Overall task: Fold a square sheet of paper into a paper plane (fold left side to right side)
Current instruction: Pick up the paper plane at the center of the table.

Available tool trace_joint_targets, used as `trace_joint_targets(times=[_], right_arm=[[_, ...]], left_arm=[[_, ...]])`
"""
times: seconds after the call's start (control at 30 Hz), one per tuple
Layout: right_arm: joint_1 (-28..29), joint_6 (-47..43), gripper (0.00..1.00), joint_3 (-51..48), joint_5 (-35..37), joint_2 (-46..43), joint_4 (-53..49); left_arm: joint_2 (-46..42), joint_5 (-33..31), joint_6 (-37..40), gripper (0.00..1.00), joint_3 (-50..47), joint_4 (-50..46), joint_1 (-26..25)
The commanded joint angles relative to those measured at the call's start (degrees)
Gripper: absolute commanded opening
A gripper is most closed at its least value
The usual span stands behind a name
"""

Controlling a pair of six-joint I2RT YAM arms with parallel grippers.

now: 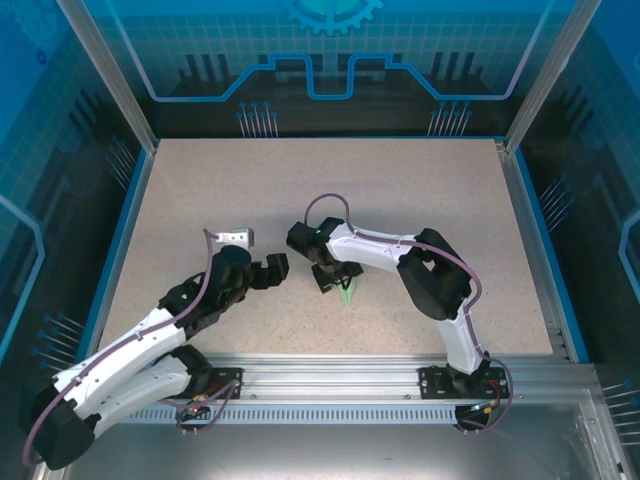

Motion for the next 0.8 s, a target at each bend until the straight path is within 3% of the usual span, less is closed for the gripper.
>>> trace_joint_targets(times=[0.0,0.57,0.77], right_arm=[[0.70,0.51,0.62,1.91,2.39,1.52,-2.12],[-0.79,0.32,0.43,-0.60,5.01,-2.14,-2.50],[-1.28,0.29,0.28,-1.56,4.91,-3.20,-2.05]], left_arm=[[-0.84,-1.48,-0.53,0.99,-0.63,-1.28,0.24],[-1.28,-1.07,-0.09,0.99,-0.63,-1.41,0.28],[-1.20,-0.98,-0.22,0.98,-0.63,-1.37,0.27]])
